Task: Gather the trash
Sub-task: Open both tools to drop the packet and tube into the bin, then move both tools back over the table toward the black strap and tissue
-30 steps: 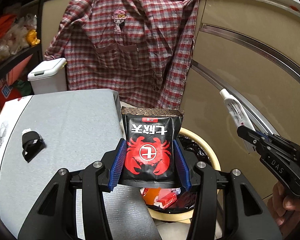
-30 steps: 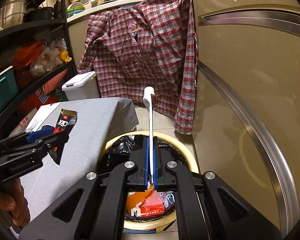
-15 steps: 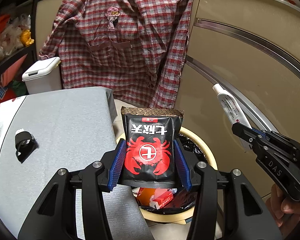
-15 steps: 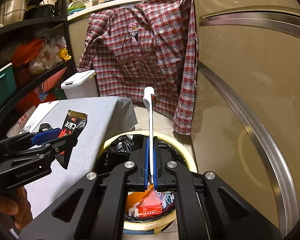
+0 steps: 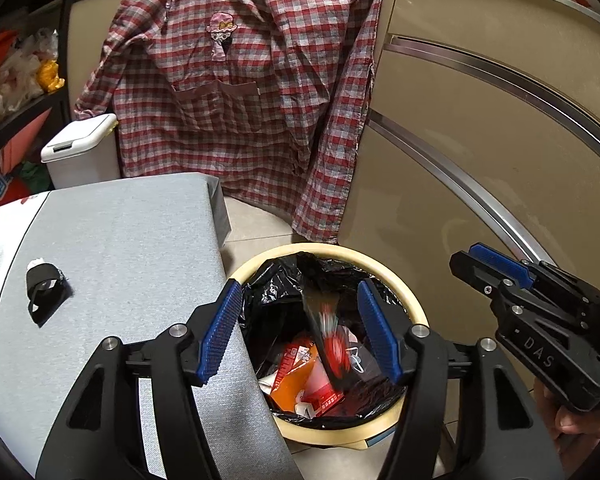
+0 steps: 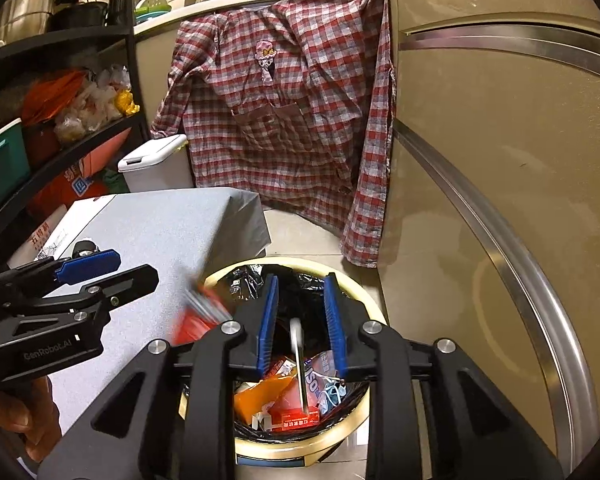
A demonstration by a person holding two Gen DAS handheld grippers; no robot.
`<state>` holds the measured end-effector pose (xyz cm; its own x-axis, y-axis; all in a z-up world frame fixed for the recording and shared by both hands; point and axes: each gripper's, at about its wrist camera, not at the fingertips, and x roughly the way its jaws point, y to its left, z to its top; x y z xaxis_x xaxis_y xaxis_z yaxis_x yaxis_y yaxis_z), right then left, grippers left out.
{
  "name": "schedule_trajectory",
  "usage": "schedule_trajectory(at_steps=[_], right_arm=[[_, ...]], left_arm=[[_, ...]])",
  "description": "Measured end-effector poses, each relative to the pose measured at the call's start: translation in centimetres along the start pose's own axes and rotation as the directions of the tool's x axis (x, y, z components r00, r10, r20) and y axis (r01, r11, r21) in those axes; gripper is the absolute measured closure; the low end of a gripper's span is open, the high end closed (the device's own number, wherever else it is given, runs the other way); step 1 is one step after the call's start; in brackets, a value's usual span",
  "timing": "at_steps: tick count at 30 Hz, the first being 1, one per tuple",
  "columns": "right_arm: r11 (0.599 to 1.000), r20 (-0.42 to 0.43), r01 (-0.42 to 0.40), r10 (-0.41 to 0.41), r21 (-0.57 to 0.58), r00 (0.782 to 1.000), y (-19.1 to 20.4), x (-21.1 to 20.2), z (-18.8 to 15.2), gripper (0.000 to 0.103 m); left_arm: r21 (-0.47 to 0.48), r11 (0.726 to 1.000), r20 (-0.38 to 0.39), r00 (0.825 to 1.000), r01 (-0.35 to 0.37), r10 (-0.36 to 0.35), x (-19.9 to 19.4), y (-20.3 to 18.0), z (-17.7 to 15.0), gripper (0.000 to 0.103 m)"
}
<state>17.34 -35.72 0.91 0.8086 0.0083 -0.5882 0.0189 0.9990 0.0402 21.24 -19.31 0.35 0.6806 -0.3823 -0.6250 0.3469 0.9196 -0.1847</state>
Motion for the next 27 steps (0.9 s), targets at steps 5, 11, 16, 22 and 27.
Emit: schedule_trajectory(at_steps=[5,11,16,22,27], right_arm=[[1.000,0.002,0.003,-0.003,0.005,1.000,-0.2,-0.1,0.0,0.073],[1.000,0.005,0.006,-0.006,0.004,1.000,-0.2,0.0,0.0,0.072],[1.000,0.006,0.004,-0.004,0.006,1.000,-0.2,0.2,0.0,0.072],[1.000,0.032,-0.001,0.001,-0.006,0.999,0.9,0.2,-0.1,0.072],[1.000,0.055,-0.014,0.014,-0.007,0.998,2.3,0.0,-0.4,0.072]], left_arm=[[0.001,1.000,0.001,1.000,-0.001,0.001,-0.1,0.1,0.0,0.043],[-0.004,1.000,0.004,1.000,-0.006,0.006,-0.4,0.5,0.0,0.043],[-0.010,1.000,0.012,1.000,-0.014,0.014,-1.1,1.3,0.0,0.043],[-0.031,0.999,0.037,0.999,-0.029,0.031,-2.9,3.4,0.3,0.045],[-0.049,0.997,0.048,0.997,-0.052,0.054,-4.2,5.4,0.5,0.046]])
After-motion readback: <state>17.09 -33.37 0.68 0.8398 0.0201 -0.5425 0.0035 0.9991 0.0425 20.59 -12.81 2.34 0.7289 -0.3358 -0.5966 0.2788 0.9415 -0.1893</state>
